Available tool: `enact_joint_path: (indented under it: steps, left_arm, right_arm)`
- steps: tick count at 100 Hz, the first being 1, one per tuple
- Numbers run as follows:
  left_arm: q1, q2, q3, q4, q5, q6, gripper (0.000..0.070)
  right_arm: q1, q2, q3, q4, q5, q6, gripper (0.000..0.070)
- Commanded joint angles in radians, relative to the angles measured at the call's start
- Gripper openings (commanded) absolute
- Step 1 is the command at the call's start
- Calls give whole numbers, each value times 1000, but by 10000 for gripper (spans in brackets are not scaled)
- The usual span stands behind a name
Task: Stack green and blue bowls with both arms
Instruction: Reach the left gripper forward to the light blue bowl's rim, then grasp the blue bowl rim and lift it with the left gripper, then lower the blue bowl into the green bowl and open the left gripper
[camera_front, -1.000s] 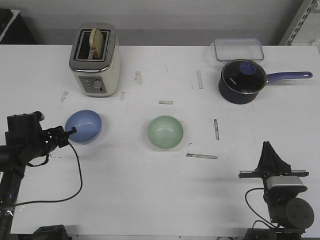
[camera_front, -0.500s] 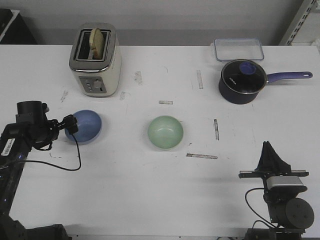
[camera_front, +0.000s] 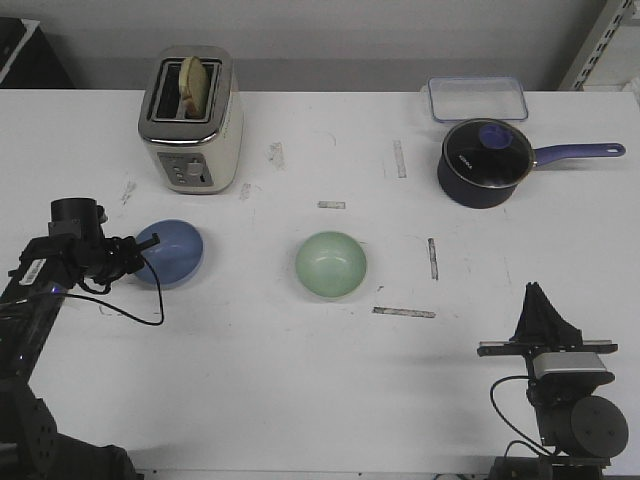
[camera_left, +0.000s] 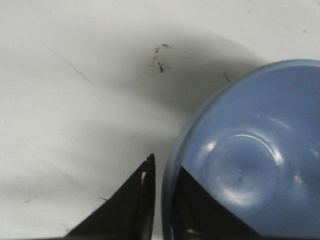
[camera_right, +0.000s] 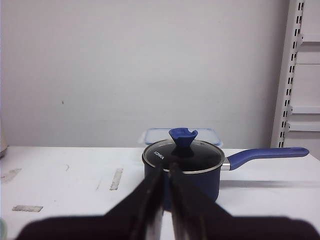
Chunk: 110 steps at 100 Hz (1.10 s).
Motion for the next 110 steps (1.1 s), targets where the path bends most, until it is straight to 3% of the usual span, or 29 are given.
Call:
enact_joint_path:
  steps: [1, 18, 41, 81, 110]
  left_arm:
    - [3, 10, 33, -6, -13, 13, 1]
    - [-8, 10, 133, -98, -13, 13, 1]
    - [-116, 10, 322, -203, -12, 11, 1]
    - [-510, 26, 347, -19, -3, -6, 1]
    - [-692, 122, 347, 68, -3, -7, 3]
  right_arm:
    - [1, -1, 4, 11, 0, 6, 10]
    - [0, -1, 4, 11, 0, 6, 10]
    - [1, -1, 4, 11, 0, 6, 10]
    - [1, -1, 4, 11, 0, 6, 10]
    - [1, -1, 4, 11, 0, 6, 10]
